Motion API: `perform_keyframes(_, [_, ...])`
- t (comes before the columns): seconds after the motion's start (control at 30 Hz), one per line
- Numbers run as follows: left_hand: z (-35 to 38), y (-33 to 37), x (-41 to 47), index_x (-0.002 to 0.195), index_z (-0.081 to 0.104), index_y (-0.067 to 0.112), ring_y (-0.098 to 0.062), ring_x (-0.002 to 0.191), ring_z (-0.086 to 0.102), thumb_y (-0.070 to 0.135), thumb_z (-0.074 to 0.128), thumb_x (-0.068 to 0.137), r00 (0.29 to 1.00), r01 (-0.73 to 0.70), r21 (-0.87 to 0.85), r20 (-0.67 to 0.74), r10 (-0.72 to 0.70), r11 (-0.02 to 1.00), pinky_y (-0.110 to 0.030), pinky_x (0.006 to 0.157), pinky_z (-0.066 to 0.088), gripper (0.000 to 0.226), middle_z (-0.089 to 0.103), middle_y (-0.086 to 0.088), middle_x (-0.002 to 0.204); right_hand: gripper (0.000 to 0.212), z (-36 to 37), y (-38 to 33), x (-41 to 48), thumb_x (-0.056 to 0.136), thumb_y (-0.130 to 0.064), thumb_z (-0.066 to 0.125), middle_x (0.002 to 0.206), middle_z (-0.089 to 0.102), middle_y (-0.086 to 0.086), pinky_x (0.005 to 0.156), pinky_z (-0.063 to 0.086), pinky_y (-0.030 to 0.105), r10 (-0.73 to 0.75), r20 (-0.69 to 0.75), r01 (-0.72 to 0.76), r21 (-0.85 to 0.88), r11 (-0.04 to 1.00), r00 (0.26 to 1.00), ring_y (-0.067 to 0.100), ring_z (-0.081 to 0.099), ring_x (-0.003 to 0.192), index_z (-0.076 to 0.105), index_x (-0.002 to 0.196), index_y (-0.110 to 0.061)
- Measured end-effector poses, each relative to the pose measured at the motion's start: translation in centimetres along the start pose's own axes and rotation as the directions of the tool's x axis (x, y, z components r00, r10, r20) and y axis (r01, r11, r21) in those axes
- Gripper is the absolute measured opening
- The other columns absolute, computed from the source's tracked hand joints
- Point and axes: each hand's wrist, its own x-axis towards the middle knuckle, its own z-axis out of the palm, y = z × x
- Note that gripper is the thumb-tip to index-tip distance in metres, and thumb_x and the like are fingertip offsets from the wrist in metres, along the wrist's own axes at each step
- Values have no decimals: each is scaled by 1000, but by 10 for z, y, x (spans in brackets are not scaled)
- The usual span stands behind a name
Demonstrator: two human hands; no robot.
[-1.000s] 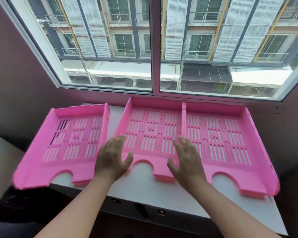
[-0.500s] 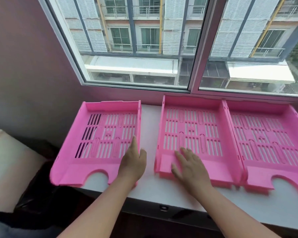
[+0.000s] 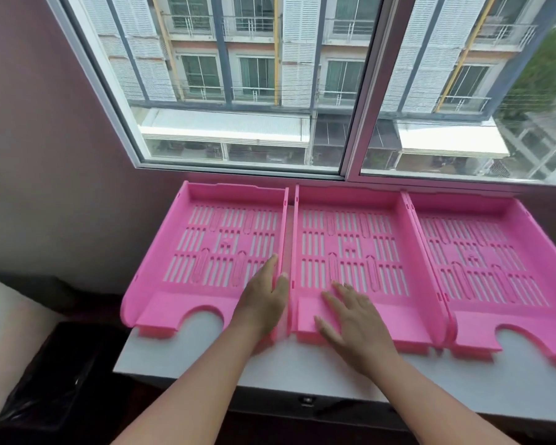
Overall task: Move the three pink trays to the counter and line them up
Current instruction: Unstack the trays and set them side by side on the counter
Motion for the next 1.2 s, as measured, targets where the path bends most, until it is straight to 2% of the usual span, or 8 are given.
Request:
perform_keyframes(0.1, [-21,-20,-19,153,28,25,-14,143,34,65,24,93,992,-121,281,2,126,952,-40,113,31,72,36,4,158,90,-3,6,-5,79,-85,9,164,14,-5,122,1,41,1,-4,-1,-51,999,1000,16,7,152,24,153,-35])
perform_keyframes(0.3, [-27,-48,-35,155,15,32,-13,147,27,84,18,84,953,-303,504,175,248,809,-35,118,13,88,32,8,159,100,1,8,-6,72,-93,2,165,8,-3,119,-3,40,15,5,-15,-127,992,1000,18,3,152,14,154,-37])
perform_keyframes(0.57, [-12,-47,-14,153,-7,43,-17,140,42,71,13,95,912,-407,513,177,371,756,-43,119,21,68,50,0,149,91,2,9,-2,71,-93,1,162,-8,-9,120,-6,42,3,50,3,-126,992,999,18,-8,151,-7,148,-45])
perform_keyframes(0.77, [-18,-46,-13,157,0,26,-16,146,31,81,14,86,907,-422,540,252,338,728,-37,120,14,91,32,1,159,97,-4,9,0,69,-94,4,163,-13,-5,122,-4,48,-30,118,45,-126,991,993,22,-11,151,-3,153,-44])
perform_keyframes(0.9, [-24,-56,-25,156,18,27,-18,148,26,84,23,84,911,-411,604,239,337,683,-40,121,16,93,28,5,161,105,-10,17,-8,64,-97,6,165,2,-4,122,-1,48,3,64,8,-165,986,998,22,-1,152,9,154,-42])
perform_keyframes(1.03, [-24,-59,-24,152,6,34,-20,148,27,84,14,84,915,-400,610,226,333,684,-45,121,19,85,29,6,159,107,-9,30,-21,64,-96,2,165,13,-3,120,-2,43,67,4,-65,-185,981,998,20,6,152,18,154,-40])
perform_keyframes(1.13, [-22,-55,-15,151,0,33,-27,145,35,85,3,80,913,-406,632,242,330,660,-52,117,27,88,41,-3,154,105,-5,33,-20,64,-96,-1,165,3,-6,120,-2,44,94,24,-88,-185,979,995,18,-1,152,8,154,-43])
perform_keyframes(1.2, [-21,-54,-12,150,-8,32,-27,146,31,87,-3,76,918,-394,653,253,305,647,-52,119,23,92,41,-9,154,107,-3,35,-17,62,-97,-1,164,-3,-8,120,-1,46,98,39,-90,-177,980,994,17,-5,152,6,154,-42])
